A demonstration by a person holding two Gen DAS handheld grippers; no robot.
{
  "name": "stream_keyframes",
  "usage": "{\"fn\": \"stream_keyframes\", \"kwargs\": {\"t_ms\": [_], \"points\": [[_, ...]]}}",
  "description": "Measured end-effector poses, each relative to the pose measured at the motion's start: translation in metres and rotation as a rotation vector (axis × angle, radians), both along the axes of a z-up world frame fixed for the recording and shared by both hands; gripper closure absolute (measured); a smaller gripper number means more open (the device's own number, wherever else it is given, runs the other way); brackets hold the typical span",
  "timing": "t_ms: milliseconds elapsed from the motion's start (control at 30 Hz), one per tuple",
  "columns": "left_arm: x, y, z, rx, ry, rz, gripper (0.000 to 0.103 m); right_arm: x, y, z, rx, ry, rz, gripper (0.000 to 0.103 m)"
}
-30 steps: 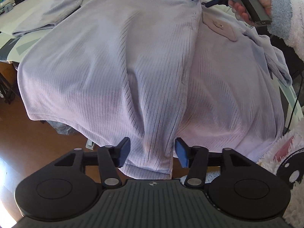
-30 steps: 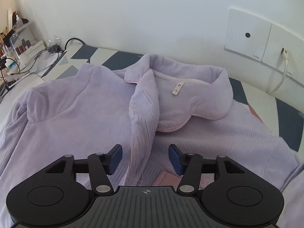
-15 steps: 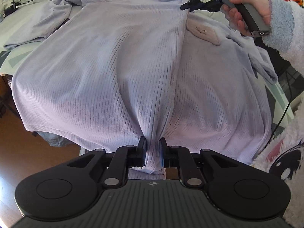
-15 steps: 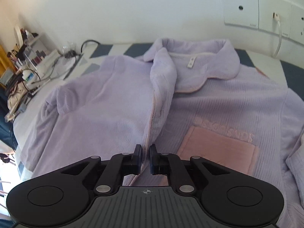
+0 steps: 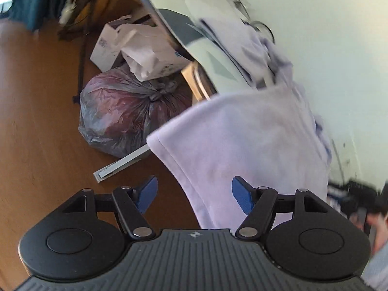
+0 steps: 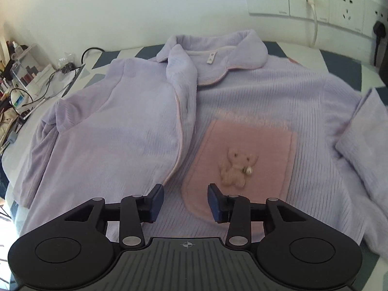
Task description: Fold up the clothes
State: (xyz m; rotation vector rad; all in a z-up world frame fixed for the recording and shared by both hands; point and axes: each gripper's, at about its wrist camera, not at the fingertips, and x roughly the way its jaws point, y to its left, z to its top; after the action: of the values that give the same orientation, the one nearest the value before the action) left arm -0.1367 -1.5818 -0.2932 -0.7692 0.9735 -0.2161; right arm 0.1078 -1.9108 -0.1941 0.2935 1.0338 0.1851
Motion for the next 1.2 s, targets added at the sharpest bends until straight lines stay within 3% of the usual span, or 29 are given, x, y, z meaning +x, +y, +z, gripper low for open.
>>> {"fn": "stream_keyframes", "kwargs": {"t_ms": [133,400,533,633,700,800,900,967,1067,1133,1200], "points": [[0.018,0.017,-0.032,-0.115,0.012,0.105,0.033,-0.026,0.010,-0.001,0.057,0.026,-0.052,0.065],[0.003,0.036,-0.102,-0.545,0.075,0.322,0.034,-0.057,0.034,0.005,0.054,0.036,-0.093,0.063],[-0.001,0.043,-0.114,-0.610,0.074,0.400,0.034,-0.062,0.033,0.003,0.061,0.040,-0.130,0.062],[0.005,0.043,-0.113,-0.591,0.064,0.380,0.039,-0.067,0.030,-0.001,0.085,0.050,-0.171,0.062],[0.010,0.041,-0.108,-0.579,0.045,0.347,0.055,-0.070,0.030,-0.004,0.092,0.054,-0.188,0.062],[0.014,0.038,-0.101,-0.581,0.023,0.307,0.066,-0.073,0.032,-0.005,0.087,0.051,-0.191,0.062],[0.017,0.035,-0.097,-0.538,0.018,0.284,0.087,-0.075,0.034,-0.004,0.091,0.046,-0.196,0.062],[0.017,0.034,-0.093,-0.474,0.025,0.252,0.087,-0.076,0.037,-0.002,0.093,0.042,-0.193,0.062],[0.018,0.029,-0.083,-0.273,0.036,0.127,0.080,-0.077,0.040,-0.001,0.083,0.031,-0.175,0.062],[0.017,0.020,-0.079,-0.138,0.044,0.035,0.061,-0.078,0.043,-0.001,0.069,0.026,-0.162,0.062],[0.015,0.008,-0.075,-0.082,0.035,-0.059,0.055,-0.078,0.043,-0.003,0.071,0.031,-0.162,0.062]]}}
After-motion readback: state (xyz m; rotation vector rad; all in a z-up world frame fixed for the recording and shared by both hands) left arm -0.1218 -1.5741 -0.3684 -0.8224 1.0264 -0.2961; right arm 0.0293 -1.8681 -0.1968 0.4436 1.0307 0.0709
